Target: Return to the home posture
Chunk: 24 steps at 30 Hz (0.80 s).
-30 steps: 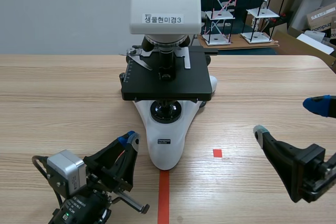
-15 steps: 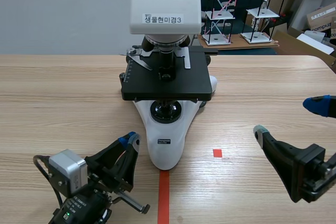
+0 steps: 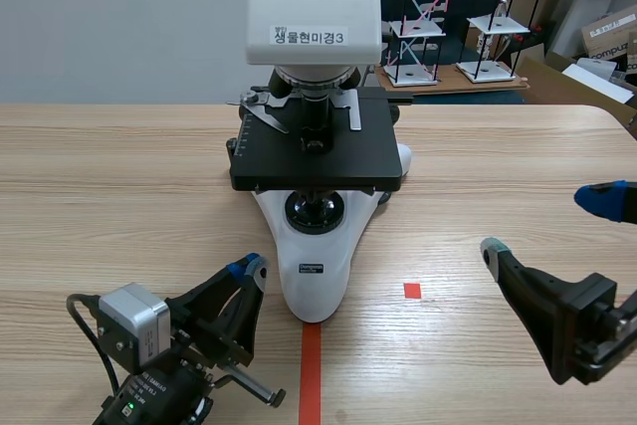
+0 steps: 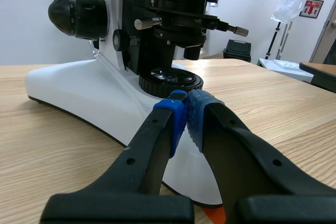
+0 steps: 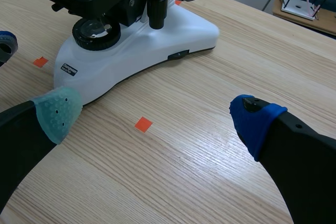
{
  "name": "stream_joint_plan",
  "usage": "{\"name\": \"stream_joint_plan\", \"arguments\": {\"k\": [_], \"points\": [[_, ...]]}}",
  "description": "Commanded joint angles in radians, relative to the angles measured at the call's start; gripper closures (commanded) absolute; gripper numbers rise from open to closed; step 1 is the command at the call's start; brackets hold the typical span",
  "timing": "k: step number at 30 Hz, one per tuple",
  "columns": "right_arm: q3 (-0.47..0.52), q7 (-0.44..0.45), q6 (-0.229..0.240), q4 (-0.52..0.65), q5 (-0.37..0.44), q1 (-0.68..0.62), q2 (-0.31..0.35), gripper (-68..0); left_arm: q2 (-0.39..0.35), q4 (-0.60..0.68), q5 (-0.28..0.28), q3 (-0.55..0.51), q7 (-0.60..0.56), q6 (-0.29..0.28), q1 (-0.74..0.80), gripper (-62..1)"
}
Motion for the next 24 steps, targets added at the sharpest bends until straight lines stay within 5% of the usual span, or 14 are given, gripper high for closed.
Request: {"name": "stream_joint_plan", "arguments": {"k": [1,20,22,24], "points": [[0.004,0.019,-0.002,0.019,0.01,0.003,0.01,-62.1,-0.003,0.025,-0.006,-0.002,-0.022,-0.003,-0.005,-2.7],[0.004,0.019,-0.002,0.019,0.01,0.003,0.01,-62.1,-0.019,0.032,-0.007,-0.008,-0.071,-0.002,0.013,-3.9],[0.004,0.019,-0.002,0.019,0.01,0.003,0.01,-62.1,-0.044,0.064,-0.006,-0.024,-0.064,-0.002,0.048,-13.1],[0.004,0.019,-0.002,0.019,0.01,0.003,0.01,-62.1,-0.077,0.119,-0.007,-0.051,-0.059,-0.002,0.103,-28.8]]}}
